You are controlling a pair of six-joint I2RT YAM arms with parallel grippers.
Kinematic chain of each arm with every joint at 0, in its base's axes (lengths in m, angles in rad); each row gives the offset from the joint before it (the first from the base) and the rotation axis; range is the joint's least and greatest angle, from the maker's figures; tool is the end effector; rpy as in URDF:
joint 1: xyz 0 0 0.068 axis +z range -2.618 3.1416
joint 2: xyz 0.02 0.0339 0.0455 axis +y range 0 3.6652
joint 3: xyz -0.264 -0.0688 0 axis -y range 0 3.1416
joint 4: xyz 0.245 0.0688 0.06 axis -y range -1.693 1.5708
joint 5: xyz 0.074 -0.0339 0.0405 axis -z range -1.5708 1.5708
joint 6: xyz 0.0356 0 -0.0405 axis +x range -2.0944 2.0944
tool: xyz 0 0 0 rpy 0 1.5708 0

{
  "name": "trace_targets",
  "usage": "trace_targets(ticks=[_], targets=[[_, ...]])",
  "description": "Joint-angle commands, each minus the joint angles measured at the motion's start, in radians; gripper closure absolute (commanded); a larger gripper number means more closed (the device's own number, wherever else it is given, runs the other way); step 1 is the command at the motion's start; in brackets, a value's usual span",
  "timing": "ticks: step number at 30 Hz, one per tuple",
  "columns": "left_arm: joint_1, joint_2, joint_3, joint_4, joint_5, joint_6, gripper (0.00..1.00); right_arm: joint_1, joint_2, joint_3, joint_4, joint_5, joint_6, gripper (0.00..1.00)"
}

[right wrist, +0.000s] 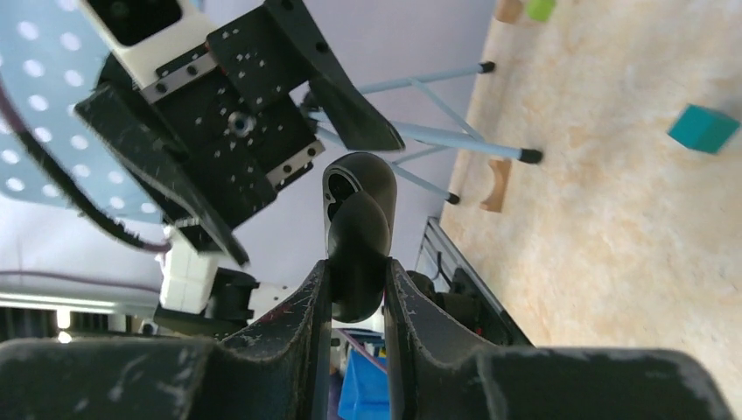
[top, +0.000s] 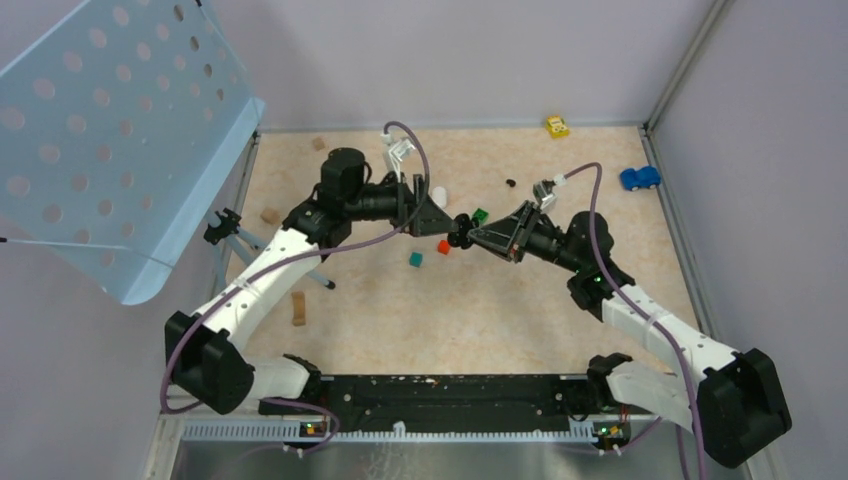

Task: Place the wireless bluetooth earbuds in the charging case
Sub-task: Pass from the right arm to the left

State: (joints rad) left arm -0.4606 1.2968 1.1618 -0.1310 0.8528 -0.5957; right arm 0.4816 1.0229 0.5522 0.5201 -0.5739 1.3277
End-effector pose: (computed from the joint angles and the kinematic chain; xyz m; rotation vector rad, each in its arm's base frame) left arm 0.2509 -0.1544 0.3685 0.5322 1.9496 -1.4842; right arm 0.1965 0.1245 0.2864 0.2271 1.8461 1.7915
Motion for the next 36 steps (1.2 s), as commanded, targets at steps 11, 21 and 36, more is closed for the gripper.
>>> trace_targets(ticks=[11, 21, 36], targets=[[-0.086, 0.064, -0.029, -0.061, -0.091, 0.042, 0.07, -0.008, -0.007, 0.077, -0.200, -0.014, -0.038, 1.00], [-0.091, 0.130, -0.018, -0.058, -0.049, -0.026, 0.27, -0.008, -0.006, 0.087, -0.211, -0.014, -0.038, 1.00], [-0.100, 0.151, -0.033, -0.035, -0.019, -0.056, 0.57, -0.007, 0.003, 0.090, -0.220, -0.026, -0.311, 1.00]])
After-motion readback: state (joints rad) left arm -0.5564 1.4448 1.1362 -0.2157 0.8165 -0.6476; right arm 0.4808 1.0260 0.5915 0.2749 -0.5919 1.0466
